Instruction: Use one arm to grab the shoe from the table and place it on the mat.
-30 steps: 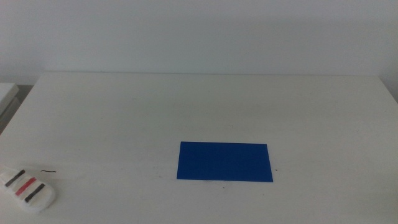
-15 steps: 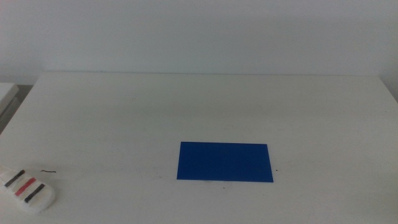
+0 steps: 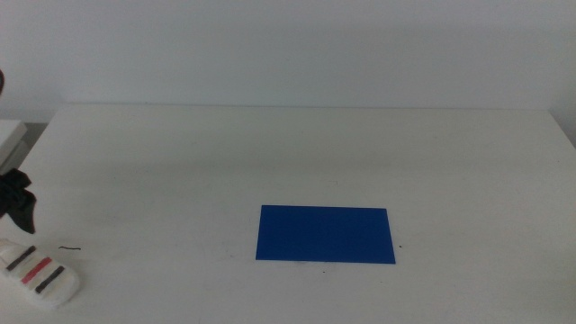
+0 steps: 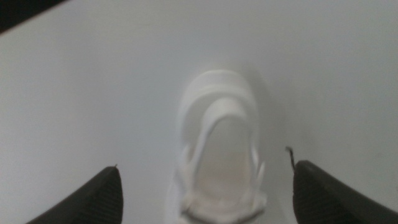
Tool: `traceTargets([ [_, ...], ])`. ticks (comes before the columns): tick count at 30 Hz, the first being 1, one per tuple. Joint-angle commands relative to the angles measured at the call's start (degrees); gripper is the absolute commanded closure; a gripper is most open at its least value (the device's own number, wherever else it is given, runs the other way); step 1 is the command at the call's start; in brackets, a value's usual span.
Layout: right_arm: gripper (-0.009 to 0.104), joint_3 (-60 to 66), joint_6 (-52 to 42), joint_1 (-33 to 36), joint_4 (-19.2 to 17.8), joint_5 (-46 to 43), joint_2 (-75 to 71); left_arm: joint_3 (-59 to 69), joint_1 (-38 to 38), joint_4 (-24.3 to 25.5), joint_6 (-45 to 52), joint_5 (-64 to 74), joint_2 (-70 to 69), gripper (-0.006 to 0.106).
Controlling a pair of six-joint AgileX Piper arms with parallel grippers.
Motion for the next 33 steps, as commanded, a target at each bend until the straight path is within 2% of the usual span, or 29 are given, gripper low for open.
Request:
traceTargets([
  [1, 0.016, 0.1, -0.3, 0.0, -0.3, -0.4, -0.3, 0.1, -0.2, -1.4, 0.9, -2.3, 2.2, 0.007],
  [9, 0.016, 0.1, -0.3, 0.0, -0.3, -0.4, -0.3, 1.1, -0.2, -3.9, 4.7, -6.7, 7.3, 0.007],
  [13, 0.016, 0.1, -0.3, 0.0, -0.3, -0.4, -0.3, 2.0, -0.2, -4.3, 6.0, -8.3, 7.6, 0.013],
  [16, 0.016, 0.1, -0.3, 0.0, -0.3, -0.4, -0.3, 2.0, -0.2, -4.4, 5.9, -7.9, 7.6, 0.026],
  [21, 0.016, 0.1, -0.3, 0.0, -0.3, -0.4, -0.3, 2.0, -0.2, -6.9, 5.9, -5.6, 7.3, 0.065],
  [24, 0.016, 0.1, -0.3, 0.0, -0.3, -0.4, -0.3, 1.4, -1.1, -8.7, 7.8, -3.1, 5.5, 0.083],
  [28, 0.016, 0.1, -0.3, 0.0, -0.3, -0.4, -0.3, -4.4, -6.5, -8.1, 8.7, 3.8, 3.0, 0.095],
  [33, 0.016, 0.1, -0.3, 0.0, -0.3, -0.4, -0.3, -16.1, -17.5, -7.2, 8.7, 11.5, 6.4, 0.095],
])
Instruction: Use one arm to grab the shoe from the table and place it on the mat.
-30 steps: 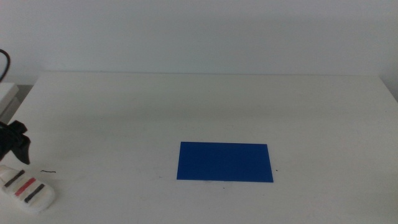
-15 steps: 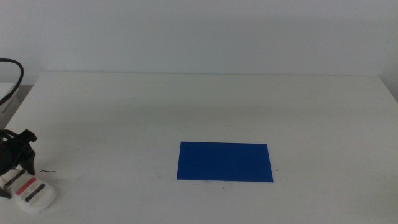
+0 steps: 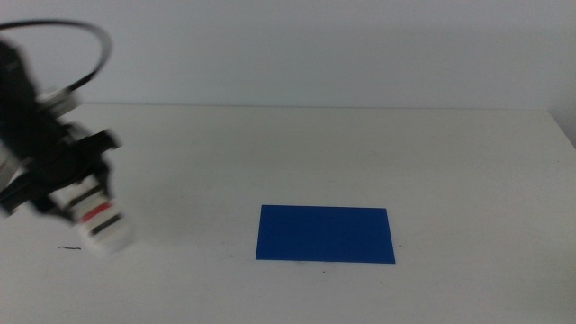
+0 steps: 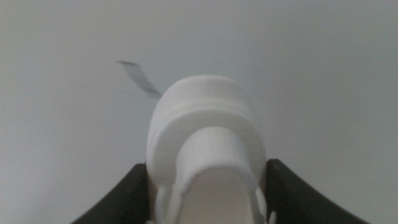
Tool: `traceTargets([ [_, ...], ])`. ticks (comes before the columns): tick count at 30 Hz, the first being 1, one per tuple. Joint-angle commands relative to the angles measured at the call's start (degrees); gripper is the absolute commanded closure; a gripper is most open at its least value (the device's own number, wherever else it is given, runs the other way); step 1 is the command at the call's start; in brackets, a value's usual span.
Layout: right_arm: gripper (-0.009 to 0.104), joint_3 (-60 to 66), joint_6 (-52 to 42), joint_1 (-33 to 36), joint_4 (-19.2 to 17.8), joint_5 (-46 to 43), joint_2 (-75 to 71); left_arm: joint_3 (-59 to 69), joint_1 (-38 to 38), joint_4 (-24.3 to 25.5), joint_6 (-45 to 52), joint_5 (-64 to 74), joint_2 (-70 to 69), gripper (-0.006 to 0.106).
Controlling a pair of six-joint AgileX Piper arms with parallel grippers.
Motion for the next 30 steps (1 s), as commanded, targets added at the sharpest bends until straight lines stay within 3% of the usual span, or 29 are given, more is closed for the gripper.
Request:
traceTargets([
  [1, 0.016, 0.1, -0.3, 0.0, -0.3, -0.4, -0.3, -5.4, -5.6, 0.2, -0.5, 3.8, 2.1, 0.095],
  [11, 0.016, 0.1, -0.3, 0.0, -0.3, -0.4, -0.3, -28.6, -28.0, 1.8, -7.9, 10.8, 16.7, 0.095],
  [20, 0.016, 0.1, -0.3, 0.0, -0.3, -0.4, -0.3, -47.8, -38.2, 1.9, -6.9, 10.8, 30.4, 0.095],
  [22, 0.016, 0.1, -0.3, 0.0, -0.3, -0.4, -0.3, -49.7, -39.0, 1.9, -0.3, 10.8, 31.8, 0.095],
  [30, 0.016, 0.1, -0.3, 0.0, -0.3, -0.4, -0.3, -50.5, -39.5, -4.2, 45.1, 10.8, 32.4, 0.095],
])
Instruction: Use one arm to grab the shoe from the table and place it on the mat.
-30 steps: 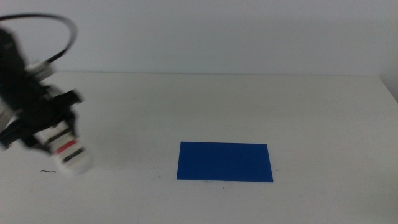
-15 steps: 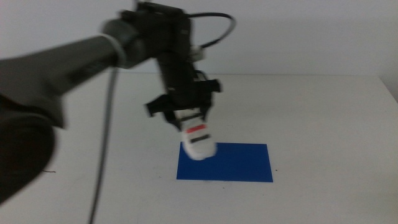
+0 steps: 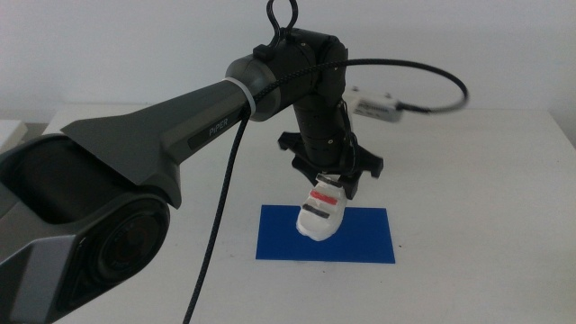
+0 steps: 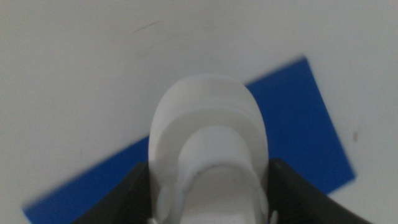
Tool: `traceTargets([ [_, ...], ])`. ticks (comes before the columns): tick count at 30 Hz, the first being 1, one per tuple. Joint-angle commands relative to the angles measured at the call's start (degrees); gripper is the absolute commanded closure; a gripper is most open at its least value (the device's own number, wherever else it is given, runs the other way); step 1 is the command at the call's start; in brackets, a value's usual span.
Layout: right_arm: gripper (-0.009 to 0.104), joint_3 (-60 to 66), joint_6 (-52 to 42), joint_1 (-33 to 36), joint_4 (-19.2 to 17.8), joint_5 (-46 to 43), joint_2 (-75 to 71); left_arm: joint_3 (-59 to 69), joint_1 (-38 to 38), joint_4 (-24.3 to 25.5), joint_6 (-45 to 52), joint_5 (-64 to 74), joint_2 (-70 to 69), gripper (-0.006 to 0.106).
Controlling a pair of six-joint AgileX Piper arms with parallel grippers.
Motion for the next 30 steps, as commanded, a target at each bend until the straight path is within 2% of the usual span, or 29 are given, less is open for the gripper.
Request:
traceTargets([
  [1, 0.016, 0.1, -0.3, 0.0, -0.3, -0.4, -0.3, -0.7, -0.8, -1.4, 15.0, 0.1, -0.4, 0.095],
  [6, 0.016, 0.1, -0.3, 0.0, -0.3, -0.4, -0.3, -0.4, -2.8, -0.4, 46.1, 0.1, 0.1, 0.094],
  [9, 0.016, 0.1, -0.3, 0.0, -0.3, -0.4, -0.3, 1.9, -4.1, 0.2, 57.0, 0.1, 0.1, 0.094],
  [18, 0.016, 0.1, -0.3, 0.0, -0.3, -0.4, -0.3, 6.8, -4.5, 2.5, 59.9, 0.1, 0.2, 0.094],
  [23, 0.016, 0.1, -0.3, 0.0, -0.3, -0.4, -0.3, 7.3, -4.5, 4.4, 58.0, -1.0, 1.3, 0.094],
  [30, 0.016, 0.1, -0.3, 0.0, -0.3, -0.4, -0.3, 7.3, -4.5, 4.4, 57.7, -3.2, 2.3, 0.092],
])
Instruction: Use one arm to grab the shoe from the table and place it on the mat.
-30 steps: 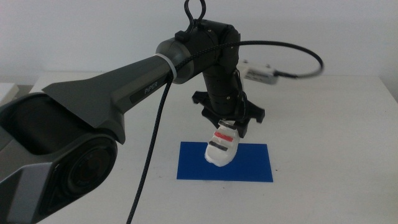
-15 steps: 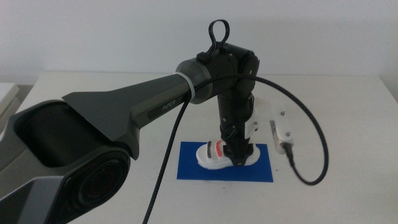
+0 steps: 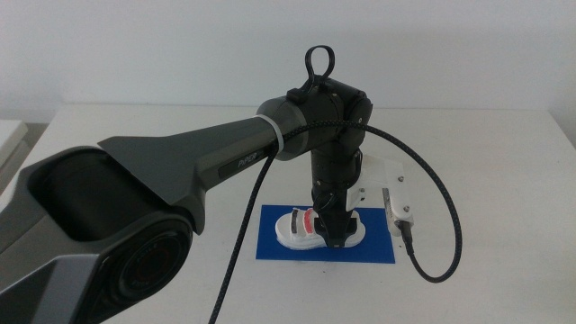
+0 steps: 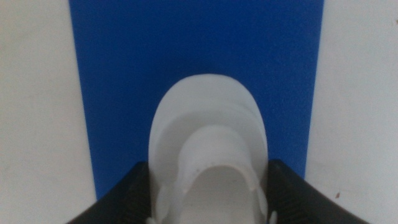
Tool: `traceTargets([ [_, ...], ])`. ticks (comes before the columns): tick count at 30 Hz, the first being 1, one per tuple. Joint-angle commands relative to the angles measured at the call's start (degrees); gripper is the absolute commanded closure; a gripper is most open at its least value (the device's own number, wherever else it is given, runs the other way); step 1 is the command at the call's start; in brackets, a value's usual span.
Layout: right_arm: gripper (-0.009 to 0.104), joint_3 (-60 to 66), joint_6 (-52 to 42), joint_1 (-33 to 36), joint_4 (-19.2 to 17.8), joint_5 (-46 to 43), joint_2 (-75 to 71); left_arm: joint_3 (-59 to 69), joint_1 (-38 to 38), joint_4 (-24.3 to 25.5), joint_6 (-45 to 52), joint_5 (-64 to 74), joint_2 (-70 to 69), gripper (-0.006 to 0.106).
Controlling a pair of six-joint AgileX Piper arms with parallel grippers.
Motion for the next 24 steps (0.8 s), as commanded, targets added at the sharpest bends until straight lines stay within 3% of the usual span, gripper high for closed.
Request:
traceTargets([
  [1, 0.016, 0.1, -0.3, 0.0, -0.3, -0.4, -0.3, 0.0, -0.1, -0.2, 1.0, -0.3, 0.6, 0.048],
  [6, 0.016, 0.1, -0.3, 0.0, -0.3, -0.4, -0.3, 0.0, -0.1, 0.5, 0.8, 0.8, 0.5, 0.008],
  [12, 0.016, 0.1, -0.3, 0.0, -0.3, -0.4, -0.3, 0.0, 0.4, 2.7, -2.7, 1.6, -4.9, 0.007],
  [15, 0.016, 0.1, -0.3, 0.0, -0.3, -0.4, -0.3, 0.0, 2.3, 3.1, -11.2, 1.6, -11.2, 0.007],
  [19, 0.016, 0.1, -0.3, 0.0, -0.3, -0.4, -0.3, 1.9, 7.4, -2.7, -24.9, 1.6, -21.5, 0.007],
  [24, 0.016, 0.1, -0.3, 0.0, -0.3, -0.4, -0.3, 15.8, 14.8, 0.7, -37.4, 1.6, -37.5, 0.007],
])
